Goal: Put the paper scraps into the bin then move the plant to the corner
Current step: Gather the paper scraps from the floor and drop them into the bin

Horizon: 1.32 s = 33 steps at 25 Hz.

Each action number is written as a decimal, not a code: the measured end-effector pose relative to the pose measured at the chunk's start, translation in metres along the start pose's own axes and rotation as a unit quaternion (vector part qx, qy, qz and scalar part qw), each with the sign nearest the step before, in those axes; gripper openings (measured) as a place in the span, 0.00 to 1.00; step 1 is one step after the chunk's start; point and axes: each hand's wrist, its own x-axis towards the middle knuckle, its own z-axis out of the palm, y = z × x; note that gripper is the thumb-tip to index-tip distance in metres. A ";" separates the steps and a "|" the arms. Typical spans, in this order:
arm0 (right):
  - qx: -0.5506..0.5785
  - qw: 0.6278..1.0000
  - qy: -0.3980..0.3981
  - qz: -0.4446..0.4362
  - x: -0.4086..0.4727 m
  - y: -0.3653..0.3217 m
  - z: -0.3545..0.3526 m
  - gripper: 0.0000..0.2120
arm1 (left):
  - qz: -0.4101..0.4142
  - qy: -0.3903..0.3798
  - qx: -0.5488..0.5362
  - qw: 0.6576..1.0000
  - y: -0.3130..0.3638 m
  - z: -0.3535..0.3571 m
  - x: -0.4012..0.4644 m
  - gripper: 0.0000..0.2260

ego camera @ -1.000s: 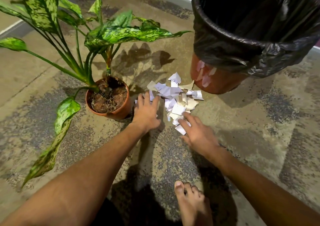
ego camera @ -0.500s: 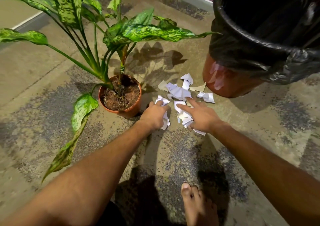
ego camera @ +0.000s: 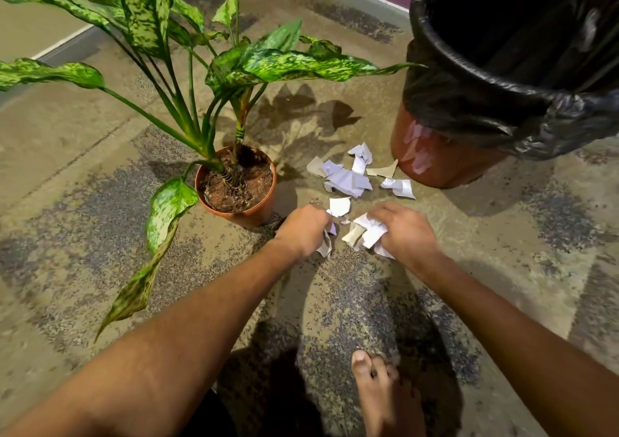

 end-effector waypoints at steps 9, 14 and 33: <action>0.254 0.933 0.254 0.023 0.006 -0.019 -0.166 0.17 | 0.001 0.098 -0.073 0.992 0.025 -0.027 -0.005 0.16; 0.329 0.922 0.059 0.198 -0.077 -0.018 -0.094 0.07 | 0.049 0.152 -0.087 0.983 0.046 -0.042 -0.009 0.14; 0.043 0.991 -0.083 0.091 -0.178 -0.022 0.076 0.25 | 0.123 0.392 -0.218 0.885 0.158 -0.168 0.002 0.10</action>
